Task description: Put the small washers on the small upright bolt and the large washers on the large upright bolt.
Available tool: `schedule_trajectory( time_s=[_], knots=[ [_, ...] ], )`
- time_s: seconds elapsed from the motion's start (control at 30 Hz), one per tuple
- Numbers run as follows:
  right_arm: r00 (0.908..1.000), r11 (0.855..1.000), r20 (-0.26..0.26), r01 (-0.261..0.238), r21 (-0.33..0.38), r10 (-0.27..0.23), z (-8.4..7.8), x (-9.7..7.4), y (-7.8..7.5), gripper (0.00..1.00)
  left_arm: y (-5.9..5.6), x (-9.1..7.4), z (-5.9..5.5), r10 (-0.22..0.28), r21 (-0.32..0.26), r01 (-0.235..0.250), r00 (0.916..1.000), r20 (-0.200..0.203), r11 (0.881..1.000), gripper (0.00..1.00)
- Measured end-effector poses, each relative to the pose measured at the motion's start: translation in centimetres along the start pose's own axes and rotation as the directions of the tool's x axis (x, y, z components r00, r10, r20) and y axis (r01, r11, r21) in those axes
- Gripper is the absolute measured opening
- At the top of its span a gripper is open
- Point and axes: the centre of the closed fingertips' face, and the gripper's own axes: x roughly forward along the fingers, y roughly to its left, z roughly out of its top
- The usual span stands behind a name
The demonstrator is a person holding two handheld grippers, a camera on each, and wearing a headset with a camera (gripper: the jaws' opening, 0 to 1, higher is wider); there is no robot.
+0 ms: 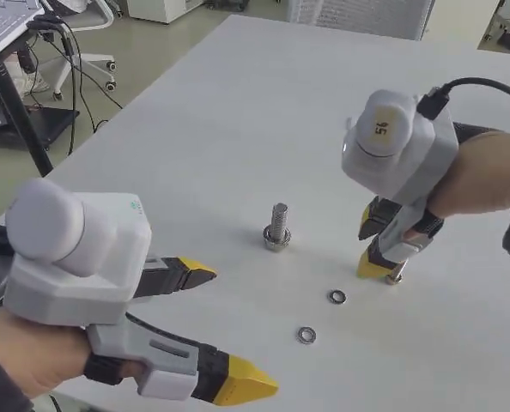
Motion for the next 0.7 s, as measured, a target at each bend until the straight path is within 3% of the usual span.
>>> schedule_trajectory(
  time_s=[0.27,0.7],
  knots=[
    [0.9995,0.999,-0.009,-0.029,-0.024,0.029,0.7,1.0,0.8,0.34,0.1,0.0,0.2,0.0,0.0,0.0,1.0,0.008,1.0,0.87],
    [0.997,0.997,-0.02,-0.075,-0.017,0.075,0.3,3.1,2.1,0.31,0.0,0.0,0.4,-0.004,0.008,0.004,0.9999,0.011,1.0,0.87]
  ],
)
